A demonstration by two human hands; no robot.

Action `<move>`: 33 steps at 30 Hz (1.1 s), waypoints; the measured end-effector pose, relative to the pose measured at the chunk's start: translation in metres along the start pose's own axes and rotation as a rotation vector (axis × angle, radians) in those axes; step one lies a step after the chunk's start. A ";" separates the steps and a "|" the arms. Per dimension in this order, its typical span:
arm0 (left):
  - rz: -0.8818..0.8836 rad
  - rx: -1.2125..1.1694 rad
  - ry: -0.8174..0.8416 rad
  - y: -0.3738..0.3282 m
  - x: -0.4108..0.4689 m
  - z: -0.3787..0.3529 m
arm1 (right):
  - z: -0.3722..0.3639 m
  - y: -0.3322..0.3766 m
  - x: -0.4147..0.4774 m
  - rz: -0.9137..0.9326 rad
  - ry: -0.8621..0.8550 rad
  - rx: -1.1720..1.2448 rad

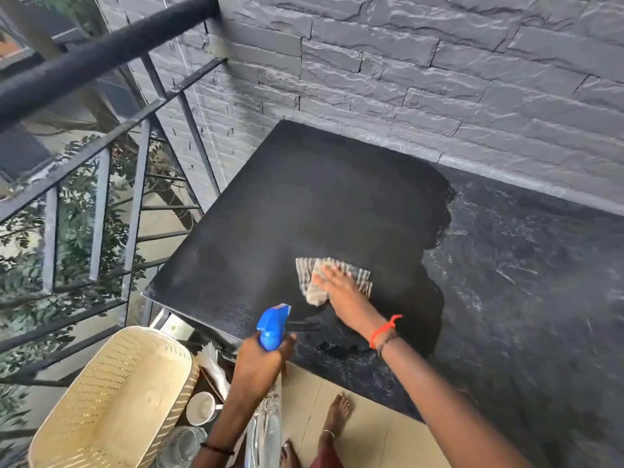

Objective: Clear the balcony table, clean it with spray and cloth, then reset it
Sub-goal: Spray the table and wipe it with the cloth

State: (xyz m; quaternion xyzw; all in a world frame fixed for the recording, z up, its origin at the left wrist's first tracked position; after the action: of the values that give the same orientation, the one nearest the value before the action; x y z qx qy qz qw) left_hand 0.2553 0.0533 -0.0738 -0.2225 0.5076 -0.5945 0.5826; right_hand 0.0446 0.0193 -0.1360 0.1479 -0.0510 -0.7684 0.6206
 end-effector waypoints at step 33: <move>0.002 -0.114 -0.115 -0.010 0.023 0.035 | -0.012 -0.041 -0.063 0.119 0.105 0.004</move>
State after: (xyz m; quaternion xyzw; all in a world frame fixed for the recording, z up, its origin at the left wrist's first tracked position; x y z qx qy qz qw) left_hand 0.2755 0.0181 -0.0591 -0.2885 0.5067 -0.5501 0.5978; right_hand 0.0212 0.0907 -0.1483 0.1858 -0.0285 -0.7212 0.6667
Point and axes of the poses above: each hand's wrist, its own x-axis towards the middle knuckle, its own z-axis out of the back of the hand, y = z × x, the point moved 4 cm from there along x, towards the middle knuckle, and after that the axes turned 12 degrees about -z, right-handed, at the moved point
